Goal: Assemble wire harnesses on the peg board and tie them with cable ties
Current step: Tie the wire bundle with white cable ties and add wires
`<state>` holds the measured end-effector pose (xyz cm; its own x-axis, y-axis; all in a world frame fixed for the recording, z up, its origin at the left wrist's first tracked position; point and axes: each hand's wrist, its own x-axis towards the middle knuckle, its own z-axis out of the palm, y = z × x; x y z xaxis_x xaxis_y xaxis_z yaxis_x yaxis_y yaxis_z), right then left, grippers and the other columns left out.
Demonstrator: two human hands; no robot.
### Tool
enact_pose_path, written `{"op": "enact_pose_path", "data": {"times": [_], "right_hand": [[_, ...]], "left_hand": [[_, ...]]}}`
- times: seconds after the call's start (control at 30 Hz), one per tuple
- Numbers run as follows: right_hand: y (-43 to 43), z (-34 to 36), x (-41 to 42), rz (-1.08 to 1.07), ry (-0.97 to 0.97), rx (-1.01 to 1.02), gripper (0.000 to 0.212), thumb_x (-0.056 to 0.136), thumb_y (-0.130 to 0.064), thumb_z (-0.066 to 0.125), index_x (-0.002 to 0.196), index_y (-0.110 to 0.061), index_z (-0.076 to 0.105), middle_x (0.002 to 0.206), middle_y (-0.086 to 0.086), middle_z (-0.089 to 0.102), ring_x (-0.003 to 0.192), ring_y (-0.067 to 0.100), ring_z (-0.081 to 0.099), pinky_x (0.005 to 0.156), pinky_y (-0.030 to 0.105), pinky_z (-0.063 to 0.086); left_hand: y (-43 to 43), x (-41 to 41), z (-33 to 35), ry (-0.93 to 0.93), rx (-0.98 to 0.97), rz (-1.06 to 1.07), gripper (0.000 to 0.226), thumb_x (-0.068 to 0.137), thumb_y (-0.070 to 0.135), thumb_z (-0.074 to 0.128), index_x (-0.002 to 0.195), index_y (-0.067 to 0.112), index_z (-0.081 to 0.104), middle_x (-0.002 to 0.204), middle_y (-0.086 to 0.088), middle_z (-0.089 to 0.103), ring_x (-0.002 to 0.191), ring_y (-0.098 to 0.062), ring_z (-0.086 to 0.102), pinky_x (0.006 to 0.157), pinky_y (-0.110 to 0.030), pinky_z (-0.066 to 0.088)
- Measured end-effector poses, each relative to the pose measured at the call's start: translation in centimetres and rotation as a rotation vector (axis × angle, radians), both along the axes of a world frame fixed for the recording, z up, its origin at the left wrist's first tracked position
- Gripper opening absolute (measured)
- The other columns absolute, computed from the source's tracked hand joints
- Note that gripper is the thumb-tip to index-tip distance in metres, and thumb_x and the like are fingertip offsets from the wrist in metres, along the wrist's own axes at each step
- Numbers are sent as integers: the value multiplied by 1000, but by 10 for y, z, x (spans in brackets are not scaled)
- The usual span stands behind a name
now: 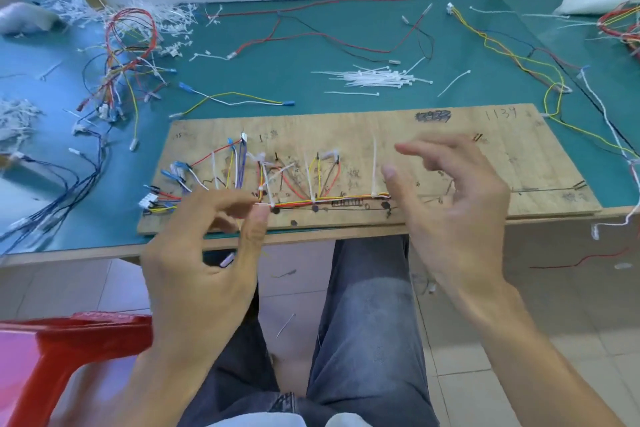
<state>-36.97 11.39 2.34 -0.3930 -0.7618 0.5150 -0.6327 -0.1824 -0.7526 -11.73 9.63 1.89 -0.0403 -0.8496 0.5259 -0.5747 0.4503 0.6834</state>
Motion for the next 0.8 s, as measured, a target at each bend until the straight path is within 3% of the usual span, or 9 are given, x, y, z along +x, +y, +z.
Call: {"op": "enact_pose_path", "data": {"times": [0.1, 0.17, 0.23, 0.33, 0.43, 0.57, 0.67, 0.73, 0.8], "right_hand": [[24, -11, 50, 287, -120, 98, 8, 94, -21, 76, 89, -24, 72, 84, -11, 70, 78, 14, 68, 69, 29, 54], [31, -30, 77, 422, -106, 344, 9, 96, -33, 74, 90, -26, 74, 81, -17, 72, 74, 6, 68, 70, 29, 55], [33, -50, 96, 468, 24, 536, 22, 98, -46, 69, 109, -28, 77, 101, -21, 76, 95, -3, 68, 87, 26, 55], [24, -63, 116, 495, 11, 699, 50, 99, -58, 60, 138, -26, 66, 134, -17, 68, 125, -2, 58, 106, 22, 46], [17, -69, 133, 330, 61, 735, 51, 98, -64, 55, 132, -27, 66, 129, -13, 69, 123, 10, 62, 104, 38, 51], [22, -75, 139, 65, 277, 684, 54, 98, -65, 54, 128, -24, 70, 121, -5, 74, 116, 25, 67, 90, 42, 55], [22, -80, 135, 208, -8, 665, 47, 96, -62, 62, 128, -29, 69, 117, -16, 75, 119, 7, 64, 101, 35, 53], [21, -78, 134, 358, -192, 700, 24, 99, -53, 65, 115, -36, 71, 101, -24, 77, 106, -7, 67, 93, 24, 51], [25, -75, 138, 463, -227, 684, 18, 105, -42, 60, 99, -35, 75, 87, -18, 77, 88, -1, 72, 82, 23, 55]], "left_hand": [[22, 42, -32, 2, 242, 263, 16, 96, 50, 62, 88, 36, 65, 88, 27, 69, 77, 2, 67, 69, -9, 46], [27, 60, -55, -1, 368, 360, 20, 95, 49, 64, 86, 31, 62, 81, 17, 69, 73, -6, 67, 74, -29, 55], [29, 69, -73, 15, 428, 386, 15, 94, 42, 69, 91, 30, 59, 82, 13, 67, 72, -8, 66, 75, -37, 57], [27, 72, -88, 69, 495, 274, 16, 95, 45, 66, 107, 37, 59, 94, 21, 70, 85, 4, 67, 72, -9, 49], [15, 68, -94, 232, 690, 99, 15, 101, 41, 64, 114, 36, 67, 104, 18, 75, 101, 2, 70, 91, -31, 60], [13, 56, -89, 281, 736, -51, 12, 104, 30, 62, 107, 37, 71, 98, 17, 78, 91, -8, 74, 83, -40, 65], [19, 55, -85, 356, 749, -105, 20, 108, 25, 57, 101, 30, 75, 93, 8, 80, 83, -16, 76, 77, -39, 66], [24, 55, -81, 447, 804, -119, 25, 108, 23, 57, 95, 28, 78, 90, -1, 81, 82, -21, 77, 76, -36, 66], [30, 53, -74, 533, 839, -139, 25, 107, 22, 59, 96, 30, 79, 89, -6, 80, 83, -24, 79, 75, -34, 66]]}}
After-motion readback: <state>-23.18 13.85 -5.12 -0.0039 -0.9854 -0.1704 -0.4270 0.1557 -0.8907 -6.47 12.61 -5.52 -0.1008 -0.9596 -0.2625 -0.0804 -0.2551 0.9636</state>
